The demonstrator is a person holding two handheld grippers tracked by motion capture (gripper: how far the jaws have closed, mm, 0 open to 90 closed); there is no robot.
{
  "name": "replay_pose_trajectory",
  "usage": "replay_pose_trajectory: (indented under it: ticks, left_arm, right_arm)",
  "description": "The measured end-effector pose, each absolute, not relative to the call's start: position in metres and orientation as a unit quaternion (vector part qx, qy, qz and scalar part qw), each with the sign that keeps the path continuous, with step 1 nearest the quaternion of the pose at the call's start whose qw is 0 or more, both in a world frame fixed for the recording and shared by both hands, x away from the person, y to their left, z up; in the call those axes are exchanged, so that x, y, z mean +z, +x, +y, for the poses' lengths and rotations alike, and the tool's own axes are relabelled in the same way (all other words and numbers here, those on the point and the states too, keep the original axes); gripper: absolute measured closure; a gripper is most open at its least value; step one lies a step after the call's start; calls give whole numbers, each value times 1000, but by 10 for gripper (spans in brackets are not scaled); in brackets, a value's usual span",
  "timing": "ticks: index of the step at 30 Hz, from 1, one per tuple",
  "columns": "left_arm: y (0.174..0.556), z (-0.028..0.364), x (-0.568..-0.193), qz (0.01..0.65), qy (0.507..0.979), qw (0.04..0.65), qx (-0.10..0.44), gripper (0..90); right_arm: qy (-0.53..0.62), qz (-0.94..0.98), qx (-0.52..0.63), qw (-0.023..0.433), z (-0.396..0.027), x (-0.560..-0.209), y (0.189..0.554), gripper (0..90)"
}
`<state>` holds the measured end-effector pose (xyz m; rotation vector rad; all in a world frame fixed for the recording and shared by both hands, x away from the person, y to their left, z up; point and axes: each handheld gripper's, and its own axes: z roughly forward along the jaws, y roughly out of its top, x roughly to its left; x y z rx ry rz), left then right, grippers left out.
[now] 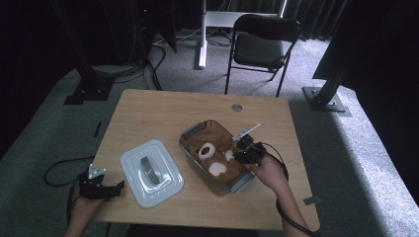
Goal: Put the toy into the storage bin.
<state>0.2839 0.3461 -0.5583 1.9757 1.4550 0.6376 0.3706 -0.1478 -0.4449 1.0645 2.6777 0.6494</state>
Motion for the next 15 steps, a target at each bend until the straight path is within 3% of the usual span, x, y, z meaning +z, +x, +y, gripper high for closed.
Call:
replay_pose_trajectory:
  ticks: [3, 6, 12, 15]
  left_arm:
    - [283, 346, -558, 547, 745, 299, 240, 3]
    - [283, 347, -558, 545, 746, 299, 239, 3]
    - [283, 347, -558, 545, 746, 299, 238, 3]
    - [283, 346, -558, 546, 746, 299, 239, 3]
  right_arm:
    - [323, 930, 117, 131, -120, -450, 372, 900]
    - [327, 932, 95, 125, -114, -455, 382, 900]
    - [341, 915, 160, 144, -124, -446, 377, 900]
    - [357, 880, 278, 143, -149, -419, 365, 843]
